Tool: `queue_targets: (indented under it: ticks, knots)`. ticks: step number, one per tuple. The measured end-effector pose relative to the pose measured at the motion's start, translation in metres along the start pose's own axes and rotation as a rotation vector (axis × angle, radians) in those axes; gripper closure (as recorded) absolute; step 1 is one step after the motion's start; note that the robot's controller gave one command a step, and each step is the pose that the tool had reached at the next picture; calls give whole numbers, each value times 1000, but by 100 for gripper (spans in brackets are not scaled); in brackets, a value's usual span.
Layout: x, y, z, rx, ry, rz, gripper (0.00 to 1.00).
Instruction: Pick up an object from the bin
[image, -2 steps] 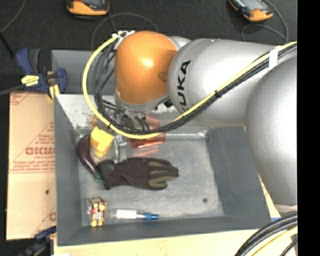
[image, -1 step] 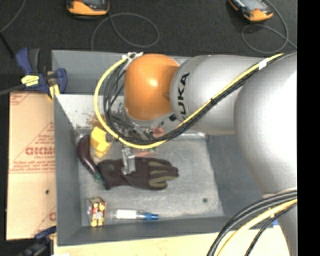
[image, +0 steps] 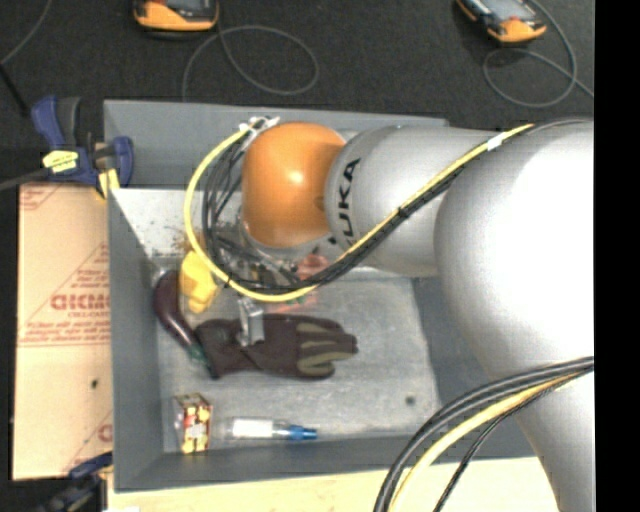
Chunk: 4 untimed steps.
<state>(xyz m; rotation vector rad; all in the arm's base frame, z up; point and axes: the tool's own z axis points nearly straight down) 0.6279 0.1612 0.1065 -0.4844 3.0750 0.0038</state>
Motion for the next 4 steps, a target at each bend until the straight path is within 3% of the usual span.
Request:
queue_targets:
  ticks: [1, 2, 3, 4]
  knots:
    - [-5, 0, 8, 1, -8, -8, 0]
    - [5, 5, -3, 0, -5, 6, 0]
    - [31, -36, 32, 6, -17, -738, 100]
    - [31, -37, 32, 6, -16, -736, 100]
